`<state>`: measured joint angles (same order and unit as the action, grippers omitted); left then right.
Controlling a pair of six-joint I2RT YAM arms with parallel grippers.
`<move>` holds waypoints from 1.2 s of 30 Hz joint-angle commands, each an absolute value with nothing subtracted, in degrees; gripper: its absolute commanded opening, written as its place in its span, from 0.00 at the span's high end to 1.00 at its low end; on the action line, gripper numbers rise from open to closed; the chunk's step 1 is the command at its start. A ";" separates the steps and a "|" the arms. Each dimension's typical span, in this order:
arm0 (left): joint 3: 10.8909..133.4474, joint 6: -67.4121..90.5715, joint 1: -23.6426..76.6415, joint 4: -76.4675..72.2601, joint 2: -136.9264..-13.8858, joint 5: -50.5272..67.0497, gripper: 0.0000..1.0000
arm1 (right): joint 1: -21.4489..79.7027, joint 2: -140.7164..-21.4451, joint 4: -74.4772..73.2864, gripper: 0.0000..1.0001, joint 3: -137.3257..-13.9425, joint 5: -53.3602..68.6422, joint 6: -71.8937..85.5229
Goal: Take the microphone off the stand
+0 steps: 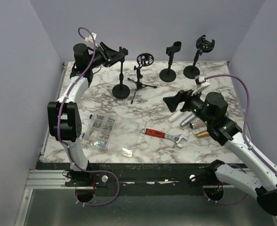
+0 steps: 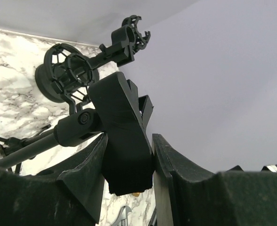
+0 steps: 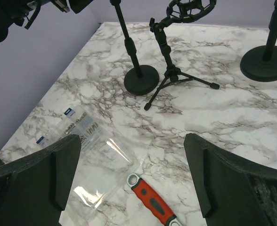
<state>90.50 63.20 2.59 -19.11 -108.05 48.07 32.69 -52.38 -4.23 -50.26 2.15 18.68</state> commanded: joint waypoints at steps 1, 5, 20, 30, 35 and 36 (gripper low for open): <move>85.95 62.45 1.53 -25.32 -105.63 46.94 1.00 | 32.78 -53.04 -4.94 0.00 -49.15 0.79 19.64; 79.95 63.22 0.84 -26.68 -104.86 46.75 1.00 | 32.74 -53.76 -4.13 0.00 -48.65 1.57 20.58; 76.79 53.40 0.53 2.69 -102.67 40.64 1.00 | 32.77 -55.57 -2.90 0.00 -47.55 3.25 22.00; 78.75 50.00 0.53 11.65 -105.02 37.95 1.00 | 32.78 -55.45 -2.53 0.00 -46.66 3.25 22.64; 79.07 50.43 0.53 11.65 -106.55 37.80 1.00 | 32.78 -54.96 -2.55 0.00 -46.19 3.25 22.98; 79.41 50.37 0.52 11.76 -106.82 37.71 1.00 | 32.76 -54.80 -2.55 0.00 -46.03 3.17 22.99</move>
